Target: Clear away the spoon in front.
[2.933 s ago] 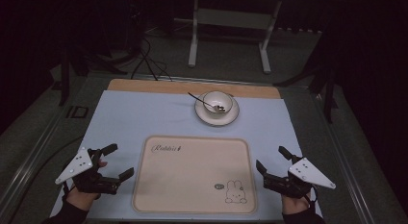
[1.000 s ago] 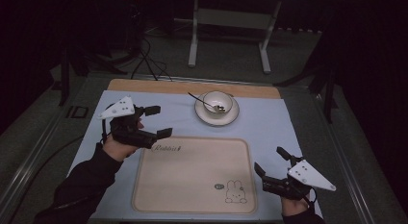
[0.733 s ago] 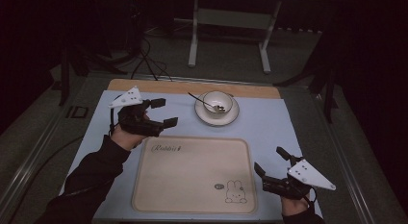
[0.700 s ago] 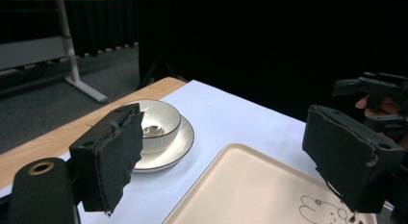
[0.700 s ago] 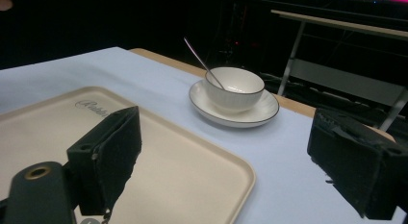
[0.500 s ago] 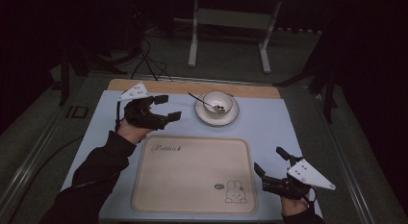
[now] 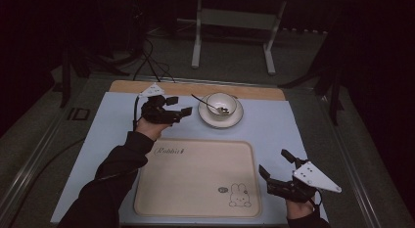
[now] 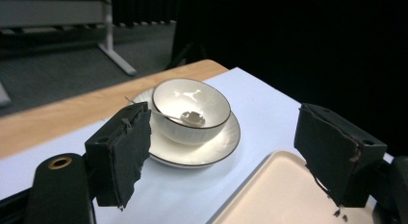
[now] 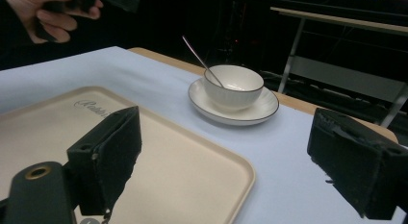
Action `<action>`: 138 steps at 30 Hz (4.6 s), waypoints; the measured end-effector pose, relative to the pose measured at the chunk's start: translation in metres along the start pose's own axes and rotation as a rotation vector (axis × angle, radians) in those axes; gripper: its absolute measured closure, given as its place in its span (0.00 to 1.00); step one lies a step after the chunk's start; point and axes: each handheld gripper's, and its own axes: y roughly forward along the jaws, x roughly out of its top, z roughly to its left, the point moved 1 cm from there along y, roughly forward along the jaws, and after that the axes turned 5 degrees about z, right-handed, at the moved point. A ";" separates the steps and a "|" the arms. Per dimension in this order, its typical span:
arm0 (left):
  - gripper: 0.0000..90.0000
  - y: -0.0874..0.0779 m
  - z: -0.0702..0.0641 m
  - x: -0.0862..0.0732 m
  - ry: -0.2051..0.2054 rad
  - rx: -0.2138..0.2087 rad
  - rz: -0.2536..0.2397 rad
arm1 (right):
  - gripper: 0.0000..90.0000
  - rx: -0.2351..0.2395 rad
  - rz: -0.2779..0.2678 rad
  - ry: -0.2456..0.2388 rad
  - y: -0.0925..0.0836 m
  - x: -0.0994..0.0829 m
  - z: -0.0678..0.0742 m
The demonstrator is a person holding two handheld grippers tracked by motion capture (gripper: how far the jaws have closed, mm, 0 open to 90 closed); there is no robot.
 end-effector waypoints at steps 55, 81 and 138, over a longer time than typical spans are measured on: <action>0.63 0.110 0.032 -0.016 -0.487 0.247 -0.077 | 0.14 0.013 -0.005 0.014 -0.006 -0.001 -0.002; 0.98 0.120 0.031 -0.019 -0.666 0.214 -0.199 | 0.14 0.017 0.000 0.015 -0.005 -0.002 -0.002; 0.99 0.001 0.011 0.048 -0.305 0.084 -0.152 | 0.14 0.010 0.023 0.015 0.000 -0.003 -0.002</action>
